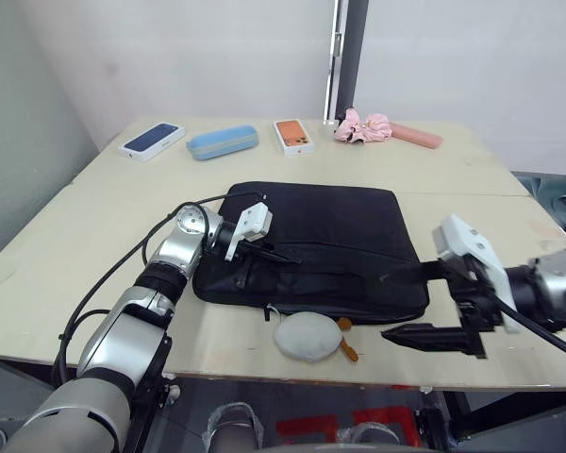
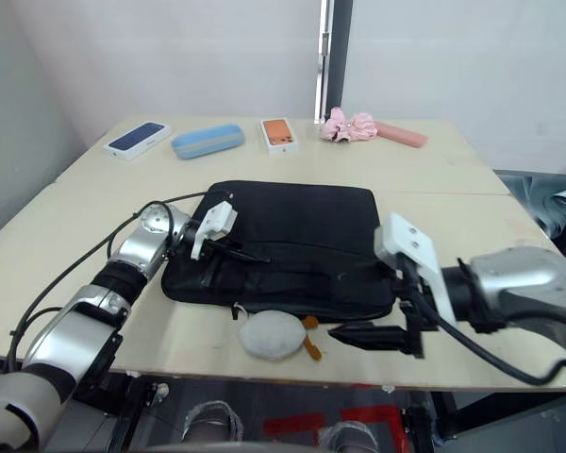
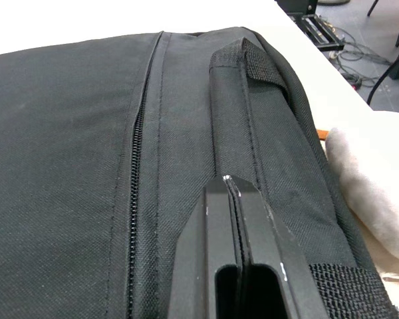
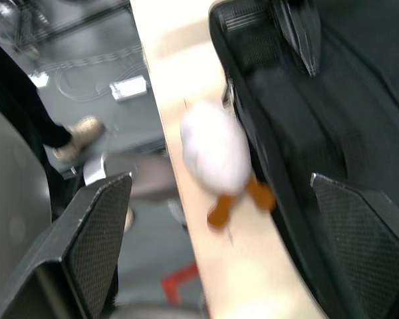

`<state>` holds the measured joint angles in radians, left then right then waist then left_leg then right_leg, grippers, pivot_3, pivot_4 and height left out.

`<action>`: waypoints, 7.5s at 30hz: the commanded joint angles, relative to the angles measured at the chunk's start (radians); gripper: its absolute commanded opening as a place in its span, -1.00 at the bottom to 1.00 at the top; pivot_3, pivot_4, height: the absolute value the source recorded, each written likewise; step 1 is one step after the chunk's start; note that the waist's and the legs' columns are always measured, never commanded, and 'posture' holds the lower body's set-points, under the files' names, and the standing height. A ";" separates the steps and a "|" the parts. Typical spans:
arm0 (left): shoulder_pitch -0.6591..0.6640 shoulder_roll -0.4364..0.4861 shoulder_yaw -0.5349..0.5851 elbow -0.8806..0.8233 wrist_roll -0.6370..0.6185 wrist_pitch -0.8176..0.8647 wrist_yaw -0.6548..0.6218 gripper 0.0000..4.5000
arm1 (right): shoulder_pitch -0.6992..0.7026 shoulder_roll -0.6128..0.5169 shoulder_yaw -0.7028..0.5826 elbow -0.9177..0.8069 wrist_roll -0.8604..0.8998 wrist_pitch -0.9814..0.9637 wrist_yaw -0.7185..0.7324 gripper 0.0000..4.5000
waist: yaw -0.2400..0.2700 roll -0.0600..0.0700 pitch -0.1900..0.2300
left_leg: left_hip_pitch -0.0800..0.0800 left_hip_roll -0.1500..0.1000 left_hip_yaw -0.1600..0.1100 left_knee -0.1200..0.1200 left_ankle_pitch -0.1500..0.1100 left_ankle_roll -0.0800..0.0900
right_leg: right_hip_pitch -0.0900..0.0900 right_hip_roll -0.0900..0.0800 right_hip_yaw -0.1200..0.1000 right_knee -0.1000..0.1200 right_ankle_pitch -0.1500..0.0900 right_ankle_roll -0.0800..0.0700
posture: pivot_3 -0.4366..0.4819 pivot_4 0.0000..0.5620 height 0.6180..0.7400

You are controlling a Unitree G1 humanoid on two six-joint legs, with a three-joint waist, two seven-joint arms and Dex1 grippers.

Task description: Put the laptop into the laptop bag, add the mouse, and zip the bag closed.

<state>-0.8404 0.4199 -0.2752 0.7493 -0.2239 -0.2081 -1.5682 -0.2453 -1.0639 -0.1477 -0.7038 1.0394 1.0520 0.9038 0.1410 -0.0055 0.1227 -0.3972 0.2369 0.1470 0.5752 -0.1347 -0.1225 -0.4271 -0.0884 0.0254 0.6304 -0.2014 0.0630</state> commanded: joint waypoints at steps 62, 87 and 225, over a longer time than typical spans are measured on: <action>-0.017 0.023 -0.014 0.095 0.115 -0.094 -0.041 -1.00 | 0.083 0.118 -0.006 -0.008 -0.354 0.028 0.114 -0.98 | -0.007 0.000 0.000 | 0.000 -0.005 0.000 -0.002 0.000 0.003 | 0.002 -0.004 0.000 -0.005 0.001 0.001 | -0.05 -0.47 1.00; -0.006 0.001 -0.017 0.109 0.115 -0.107 -0.024 -1.00 | 0.757 0.013 -0.606 0.079 -0.511 -0.147 0.229 -0.98 | 0.017 0.000 0.000 | -0.002 -0.007 0.001 -0.009 -0.001 0.004 | 0.001 -0.006 -0.001 -0.014 0.001 0.004 | -0.05 -0.47 1.00; 0.178 0.092 -0.182 -0.185 0.122 -0.078 -0.046 -1.00 | -0.499 0.169 0.309 0.962 -1.266 -0.612 -0.105 -0.98 | -0.047 0.006 -0.002 | 0.001 -0.006 0.008 -0.006 0.000 0.009 | 0.002 -0.006 0.002 -0.010 0.003 0.003 | -0.05 -0.47 1.00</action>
<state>-0.6964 0.4980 -0.4096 0.5333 -0.1503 -0.3066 -1.5768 -0.7009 -0.8914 0.1775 0.2732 -0.2077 0.4472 0.8250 0.0939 0.0001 0.1211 -0.3965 0.2304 0.1548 0.5687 -0.1350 -0.1132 -0.4254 -0.0948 0.0279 0.6201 -0.1984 0.0655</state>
